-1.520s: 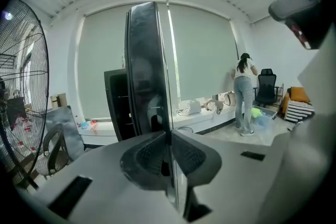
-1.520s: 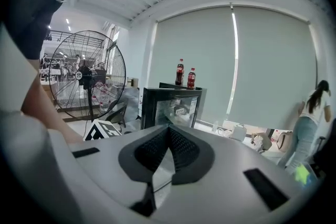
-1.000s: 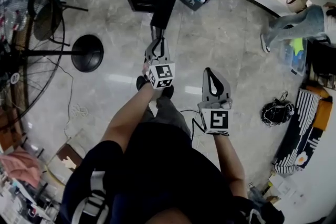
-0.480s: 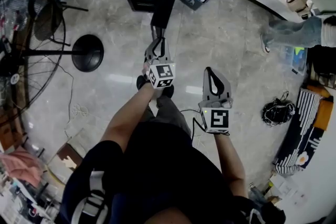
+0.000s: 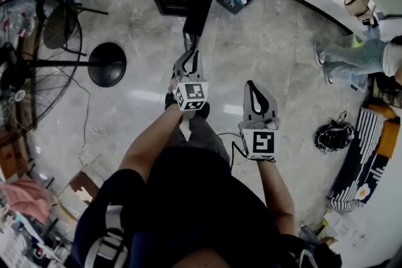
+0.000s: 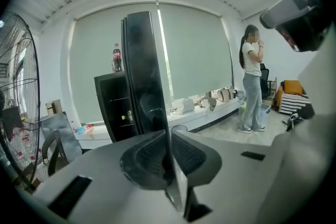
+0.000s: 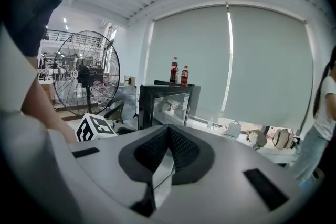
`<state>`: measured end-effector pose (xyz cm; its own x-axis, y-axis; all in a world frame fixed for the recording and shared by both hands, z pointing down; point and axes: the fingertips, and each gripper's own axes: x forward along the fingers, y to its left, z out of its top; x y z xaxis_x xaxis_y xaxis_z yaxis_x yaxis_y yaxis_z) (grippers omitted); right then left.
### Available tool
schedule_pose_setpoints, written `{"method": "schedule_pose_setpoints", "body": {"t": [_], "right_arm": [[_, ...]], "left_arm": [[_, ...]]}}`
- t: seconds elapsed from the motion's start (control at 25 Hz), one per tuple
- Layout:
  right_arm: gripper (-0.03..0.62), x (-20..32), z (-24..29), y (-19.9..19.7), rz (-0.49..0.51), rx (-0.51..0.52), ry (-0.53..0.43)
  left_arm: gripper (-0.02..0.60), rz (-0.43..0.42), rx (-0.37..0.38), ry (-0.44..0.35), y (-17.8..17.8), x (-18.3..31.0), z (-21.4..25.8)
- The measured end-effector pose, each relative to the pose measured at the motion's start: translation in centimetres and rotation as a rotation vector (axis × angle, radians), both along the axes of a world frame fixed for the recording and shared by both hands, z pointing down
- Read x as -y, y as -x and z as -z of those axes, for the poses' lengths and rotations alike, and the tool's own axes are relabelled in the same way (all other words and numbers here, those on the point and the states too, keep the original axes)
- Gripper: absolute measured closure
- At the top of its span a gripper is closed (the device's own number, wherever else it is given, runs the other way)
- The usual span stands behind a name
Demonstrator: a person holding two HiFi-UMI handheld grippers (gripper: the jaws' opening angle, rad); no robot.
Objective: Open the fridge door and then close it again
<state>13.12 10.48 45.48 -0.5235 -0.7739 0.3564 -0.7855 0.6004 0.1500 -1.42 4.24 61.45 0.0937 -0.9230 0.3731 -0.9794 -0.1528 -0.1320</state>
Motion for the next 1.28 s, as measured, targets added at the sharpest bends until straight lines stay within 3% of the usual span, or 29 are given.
{"method": "schedule_pose_setpoints", "body": {"t": [0.44,0.68,0.92,1.28], "right_arm": [[0.574,0.5,0.4,0.9,0.004,0.031,0.0],[0.564,0.8,0.8,1.9,0.034,0.041,-0.018],[0.419,1.0,1.4,4.3,0.09,0.079,-0.021],[0.352,2.5,1.6,8.7,0.129,0.051,-0.06]], "left_arm": [[0.555,-0.089,0.014,-0.026,0.9,-2.6,2.2],[0.558,-0.127,-0.016,-0.042,1.6,-4.1,4.0],[0.558,-0.129,-0.026,-0.064,3.9,-5.5,6.1],[0.559,-0.111,-0.038,-0.108,8.7,-8.0,9.2]]}}
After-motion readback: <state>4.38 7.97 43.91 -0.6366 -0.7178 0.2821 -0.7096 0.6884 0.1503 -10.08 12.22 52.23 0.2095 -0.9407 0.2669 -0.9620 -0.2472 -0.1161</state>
